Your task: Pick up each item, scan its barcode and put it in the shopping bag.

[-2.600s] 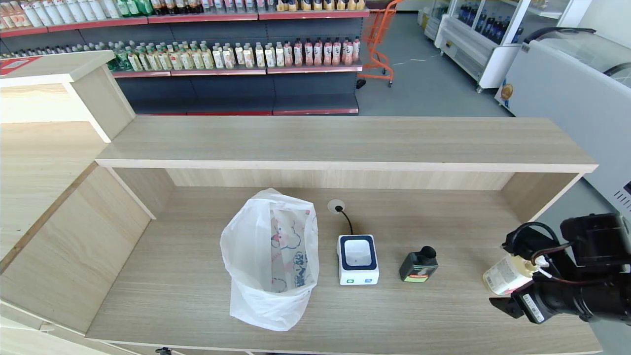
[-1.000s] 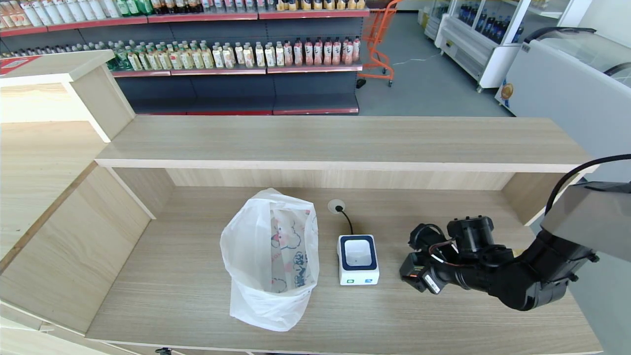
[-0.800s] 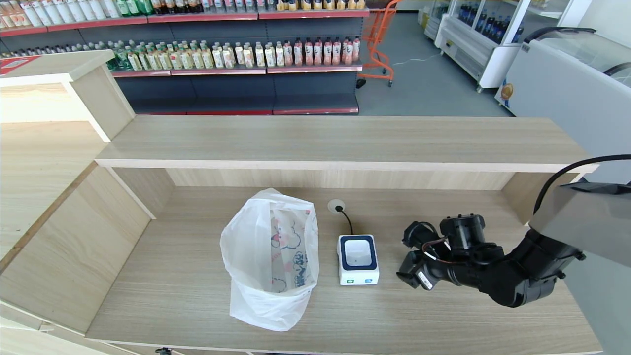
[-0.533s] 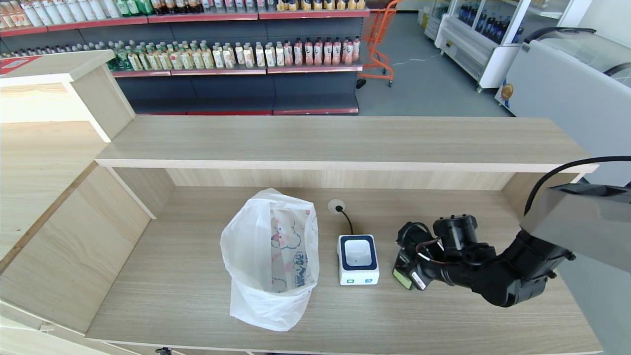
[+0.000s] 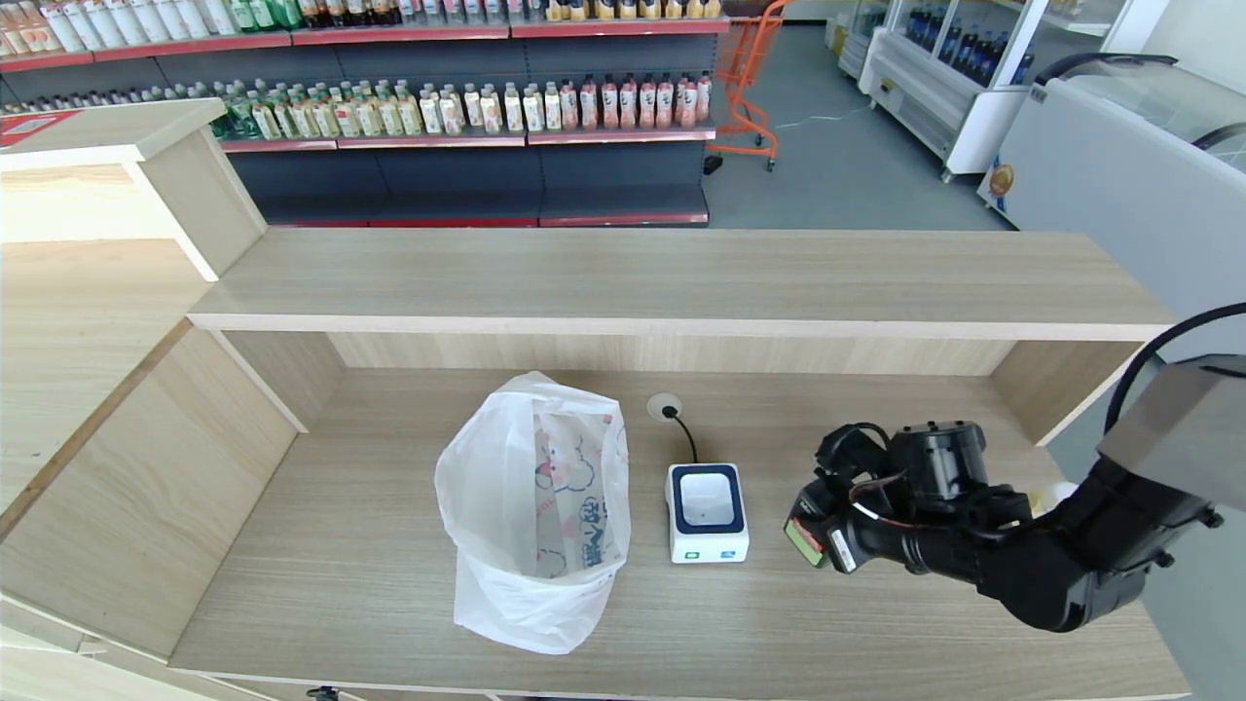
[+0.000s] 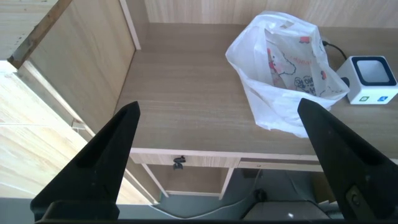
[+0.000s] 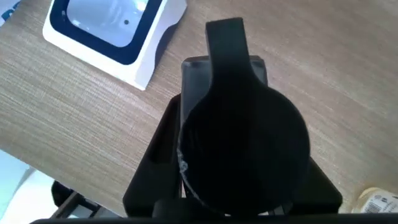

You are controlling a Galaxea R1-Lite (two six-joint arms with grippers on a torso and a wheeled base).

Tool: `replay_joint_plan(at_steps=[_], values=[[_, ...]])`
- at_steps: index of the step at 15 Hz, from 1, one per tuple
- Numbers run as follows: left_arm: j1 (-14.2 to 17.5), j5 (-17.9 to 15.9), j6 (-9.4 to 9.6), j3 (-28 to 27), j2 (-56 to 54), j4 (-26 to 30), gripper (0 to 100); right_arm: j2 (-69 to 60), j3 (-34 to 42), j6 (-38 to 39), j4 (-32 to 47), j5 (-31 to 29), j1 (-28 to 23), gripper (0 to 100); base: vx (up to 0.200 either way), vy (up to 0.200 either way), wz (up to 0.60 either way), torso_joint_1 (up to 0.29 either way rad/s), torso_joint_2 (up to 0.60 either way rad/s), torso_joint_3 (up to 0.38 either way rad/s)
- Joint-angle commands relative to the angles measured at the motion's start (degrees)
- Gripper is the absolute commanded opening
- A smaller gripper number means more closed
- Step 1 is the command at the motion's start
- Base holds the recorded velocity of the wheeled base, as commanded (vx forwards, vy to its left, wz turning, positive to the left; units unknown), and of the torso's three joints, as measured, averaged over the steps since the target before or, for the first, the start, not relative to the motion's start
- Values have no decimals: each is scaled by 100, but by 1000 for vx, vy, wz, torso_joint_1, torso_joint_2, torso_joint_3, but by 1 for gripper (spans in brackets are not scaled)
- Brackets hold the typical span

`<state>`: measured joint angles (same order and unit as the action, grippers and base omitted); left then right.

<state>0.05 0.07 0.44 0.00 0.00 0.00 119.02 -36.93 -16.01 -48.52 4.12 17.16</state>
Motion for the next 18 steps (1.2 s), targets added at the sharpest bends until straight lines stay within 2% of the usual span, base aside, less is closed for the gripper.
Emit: replay_joint_plan(at_steps=[1,2,3,4,6,7,8,10,12,15,16,17,18], values=[[4,1,0,0,9,0,100,-1680,915,273,-167,-254,-407,0,0,0,0,0,0,0],[4,1,0,0,9,0,100,-2576,1416,-421,-105,-623,-671,0,0,0,0,0,0,0],[4,1,0,0,9,0,100,-2928,1566,-878,0,-755,-732,0,0,0,0,0,0,0],[4,1,0,0,9,0,100,-3271,1583,-2091,97,-737,-961,0,0,0,0,0,0,0],[4,1,0,0,9,0,100,-3666,1636,-3708,141,-544,-1180,0,0,0,0,0,0,0],[13,1,0,0,9,0,100,-3833,1653,-4525,334,-148,-1207,0,0,0,0,0,0,0],[13,1,0,0,9,0,100,-3948,1645,-5501,510,520,-1259,0,0,0,0,0,0,0],[4,1,0,0,9,0,100,-3965,1653,-7707,765,2242,-1488,0,0,0,0,0,0,0],[4,1,0,0,9,0,100,-3737,1574,-9895,1758,3534,-1725,0,0,0,0,0,0,0],[4,1,0,0,9,0,100,-3438,1557,-12154,2365,4782,-1760,0,0,0,0,0,0,0],[4,1,0,0,9,0,100,-3324,1574,-12708,2365,5213,-1743,0,0,0,0,0,0,0],[4,1,0,0,9,0,100,-3201,1645,-13244,2373,5899,-1725,0,0,0,0,0,0,0],[4,1,0,0,9,0,100,-3148,1653,-13543,2356,6399,-1690,0,0,0,0,0,0,0]])
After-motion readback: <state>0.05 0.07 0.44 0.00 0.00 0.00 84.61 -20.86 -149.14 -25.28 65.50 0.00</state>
